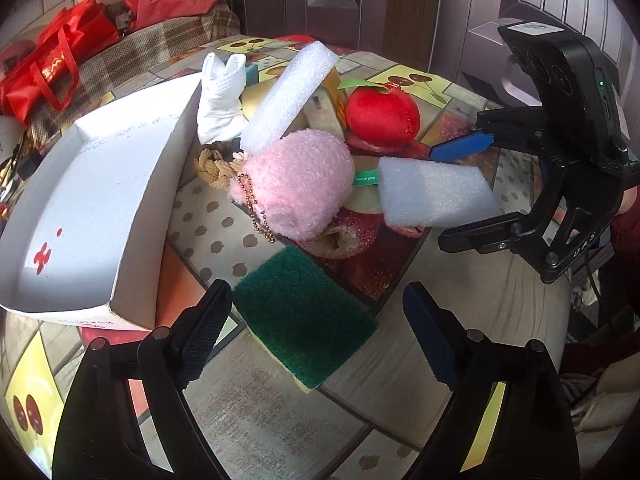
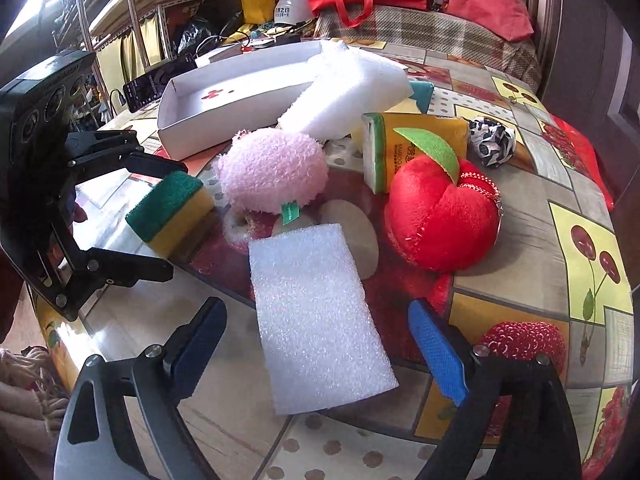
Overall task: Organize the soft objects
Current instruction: 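Grasp the green scouring sponge with the left tool while the right tool grasps the white foam block, then carry both items over the white tray and open both tools to drop them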
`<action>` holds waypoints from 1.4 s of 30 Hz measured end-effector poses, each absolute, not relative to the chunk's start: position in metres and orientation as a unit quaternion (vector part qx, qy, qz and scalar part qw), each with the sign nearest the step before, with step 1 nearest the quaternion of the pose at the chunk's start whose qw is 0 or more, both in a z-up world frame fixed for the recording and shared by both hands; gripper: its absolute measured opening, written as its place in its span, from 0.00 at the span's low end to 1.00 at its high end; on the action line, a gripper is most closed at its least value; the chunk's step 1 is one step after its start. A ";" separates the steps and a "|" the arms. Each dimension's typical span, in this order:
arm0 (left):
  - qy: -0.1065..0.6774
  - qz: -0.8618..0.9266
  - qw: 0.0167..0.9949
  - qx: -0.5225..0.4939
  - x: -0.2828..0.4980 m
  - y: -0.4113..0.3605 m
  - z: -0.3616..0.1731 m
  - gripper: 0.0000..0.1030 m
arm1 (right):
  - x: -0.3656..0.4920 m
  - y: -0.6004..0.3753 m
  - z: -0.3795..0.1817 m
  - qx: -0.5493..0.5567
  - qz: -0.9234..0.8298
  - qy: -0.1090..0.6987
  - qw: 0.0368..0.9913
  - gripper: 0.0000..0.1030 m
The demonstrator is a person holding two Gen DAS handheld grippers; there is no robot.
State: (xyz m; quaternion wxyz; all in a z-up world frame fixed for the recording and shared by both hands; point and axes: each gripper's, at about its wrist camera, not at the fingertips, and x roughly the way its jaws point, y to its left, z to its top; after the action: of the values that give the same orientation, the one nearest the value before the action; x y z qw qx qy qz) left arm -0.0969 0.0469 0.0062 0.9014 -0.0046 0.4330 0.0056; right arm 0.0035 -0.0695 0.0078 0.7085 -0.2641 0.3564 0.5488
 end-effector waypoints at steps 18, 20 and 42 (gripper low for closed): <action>0.279 0.122 0.952 -0.004 -0.144 0.088 0.040 0.46 | -0.005 -0.108 0.083 -0.165 0.543 0.210 0.796 0.50; 0.245 0.168 0.955 -0.017 -0.154 0.105 0.043 0.46 | 0.000 -0.115 0.095 -0.120 0.517 0.173 0.829 0.50; 0.145 0.352 0.923 -0.052 -0.169 0.209 0.045 0.46 | -0.046 -0.023 0.070 -0.072 0.519 0.115 0.844 0.50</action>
State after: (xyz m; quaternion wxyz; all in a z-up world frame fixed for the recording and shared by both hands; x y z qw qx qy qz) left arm -0.1691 0.2095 0.0446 0.9233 -0.0518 0.1445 0.3520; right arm -0.0459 -0.0233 0.0702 0.8441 -0.0718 0.1150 0.5187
